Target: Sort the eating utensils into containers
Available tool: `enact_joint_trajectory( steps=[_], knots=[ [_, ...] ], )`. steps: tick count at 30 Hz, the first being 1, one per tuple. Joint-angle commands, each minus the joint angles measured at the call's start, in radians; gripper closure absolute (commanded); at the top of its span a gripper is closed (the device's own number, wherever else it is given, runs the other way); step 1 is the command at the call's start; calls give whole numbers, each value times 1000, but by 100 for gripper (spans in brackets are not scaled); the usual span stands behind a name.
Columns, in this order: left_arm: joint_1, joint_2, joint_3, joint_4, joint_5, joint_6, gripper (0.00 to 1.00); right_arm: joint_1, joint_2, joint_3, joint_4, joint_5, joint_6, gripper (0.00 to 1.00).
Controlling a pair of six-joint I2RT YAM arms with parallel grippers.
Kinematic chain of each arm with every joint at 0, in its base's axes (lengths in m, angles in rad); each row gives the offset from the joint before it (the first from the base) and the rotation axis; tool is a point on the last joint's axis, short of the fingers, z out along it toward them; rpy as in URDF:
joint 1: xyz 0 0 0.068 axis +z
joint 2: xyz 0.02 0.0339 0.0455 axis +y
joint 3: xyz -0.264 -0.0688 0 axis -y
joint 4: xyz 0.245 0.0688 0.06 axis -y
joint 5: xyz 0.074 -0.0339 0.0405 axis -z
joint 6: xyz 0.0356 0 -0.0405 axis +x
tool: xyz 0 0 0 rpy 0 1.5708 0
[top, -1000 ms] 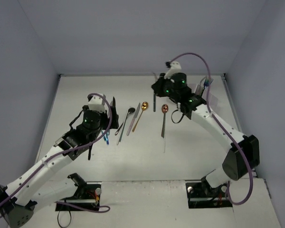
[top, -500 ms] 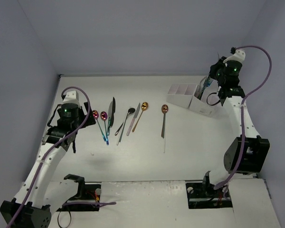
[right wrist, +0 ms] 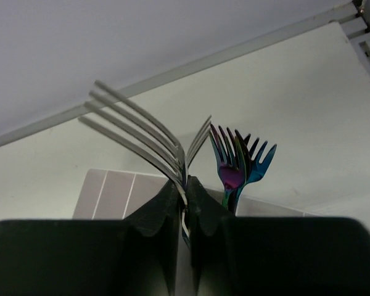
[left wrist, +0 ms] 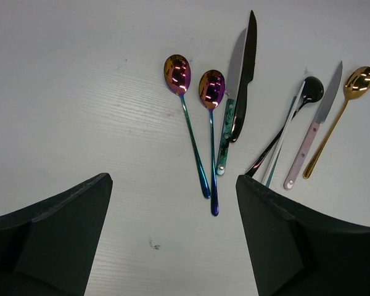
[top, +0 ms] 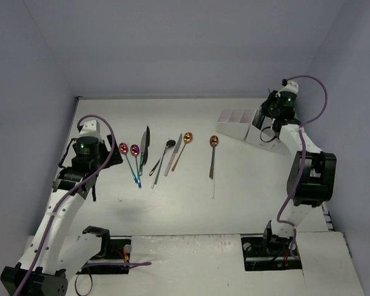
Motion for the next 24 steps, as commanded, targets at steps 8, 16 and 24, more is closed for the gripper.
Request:
enact_joint_trajectory(
  steps=[8,16,24],
  knots=[
    [12,-2,5,32,0,1,21,7,-119,33,41,12,-36,58],
    [16,3,8,30,8,6,21,153,-267,15,-222,195,-73,49],
    [17,-8,23,26,-12,83,21,404,-292,-60,-439,357,-46,45]
  ],
)
